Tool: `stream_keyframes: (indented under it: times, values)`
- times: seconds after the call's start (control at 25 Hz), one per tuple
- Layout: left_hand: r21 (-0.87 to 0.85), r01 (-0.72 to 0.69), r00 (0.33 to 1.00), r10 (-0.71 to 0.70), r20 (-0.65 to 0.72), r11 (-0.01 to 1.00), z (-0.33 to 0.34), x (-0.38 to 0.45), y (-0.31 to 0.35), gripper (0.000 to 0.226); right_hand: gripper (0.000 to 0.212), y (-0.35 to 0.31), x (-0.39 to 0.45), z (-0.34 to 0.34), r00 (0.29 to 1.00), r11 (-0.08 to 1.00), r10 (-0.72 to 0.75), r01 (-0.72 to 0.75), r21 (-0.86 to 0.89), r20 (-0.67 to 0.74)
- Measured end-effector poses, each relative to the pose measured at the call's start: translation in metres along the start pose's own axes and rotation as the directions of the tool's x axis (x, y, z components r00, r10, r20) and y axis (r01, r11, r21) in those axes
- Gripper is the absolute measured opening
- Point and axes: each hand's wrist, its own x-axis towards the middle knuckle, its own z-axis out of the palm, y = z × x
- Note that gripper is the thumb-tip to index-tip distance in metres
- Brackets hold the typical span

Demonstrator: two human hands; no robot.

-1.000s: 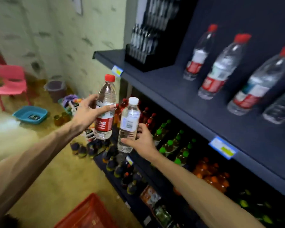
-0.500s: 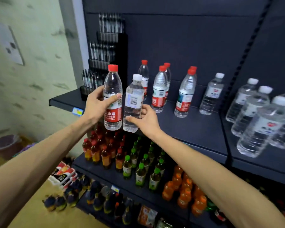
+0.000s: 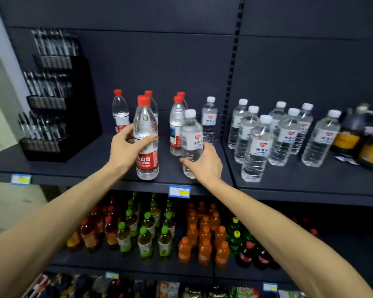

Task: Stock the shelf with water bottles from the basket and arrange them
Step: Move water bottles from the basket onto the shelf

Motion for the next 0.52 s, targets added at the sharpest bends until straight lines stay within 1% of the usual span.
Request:
stream_keyframes:
  times: [0.08, 0.16, 0.24, 0.32, 0.36, 0.4, 0.44, 0.52]
  values:
    - [-0.008, 0.011, 0.999, -0.011, 0.030, 1.000, 0.016, 0.001, -0.004, 0.036, 0.072, 0.015, 0.007, -0.009, 0.997, 0.997, 0.074, -0.075, -0.024, -0.037]
    - [-0.010, 0.012, 0.998, -0.011, 0.058, 1.000, 0.030, 0.004, -0.007, 0.040, 0.078, 0.026, 0.019, -0.012, 0.989, 0.991, 0.136, -0.135, 0.011, -0.062]
    - [-0.008, 0.021, 0.997, -0.021, 0.070, 1.000, 0.040, 0.005, -0.011, 0.044, 0.077, 0.039, 0.032, -0.013, 0.985, 0.973, 0.173, -0.168, 0.156, -0.023]
    - [0.011, 0.016, 0.997, -0.017, 0.070, 1.000, 0.046, 0.007, -0.014, 0.046, 0.070, 0.052, 0.043, -0.013, 0.977, 0.920, 0.208, -0.208, 0.332, 0.036]
    - [0.017, 0.015, 0.997, -0.016, 0.069, 1.000, 0.047, 0.009, -0.015, 0.046, 0.068, 0.057, 0.047, -0.013, 0.976, 0.905, 0.218, -0.211, 0.370, 0.024]
    - [0.024, 0.017, 0.997, -0.019, 0.069, 1.000, 0.048, 0.011, -0.016, 0.047, 0.069, 0.061, 0.047, -0.013, 0.977, 0.906, 0.215, -0.197, 0.374, -0.007]
    - [0.035, 0.018, 0.997, -0.020, 0.069, 0.999, 0.049, 0.013, -0.018, 0.048, 0.071, 0.063, 0.048, -0.012, 0.980, 0.927, 0.192, -0.163, 0.338, -0.056]
    - [0.051, 0.018, 0.997, -0.021, 0.068, 0.999, 0.050, 0.018, -0.021, 0.049, 0.077, 0.064, 0.055, -0.010, 0.986, 0.977, 0.103, -0.076, 0.197, -0.129]
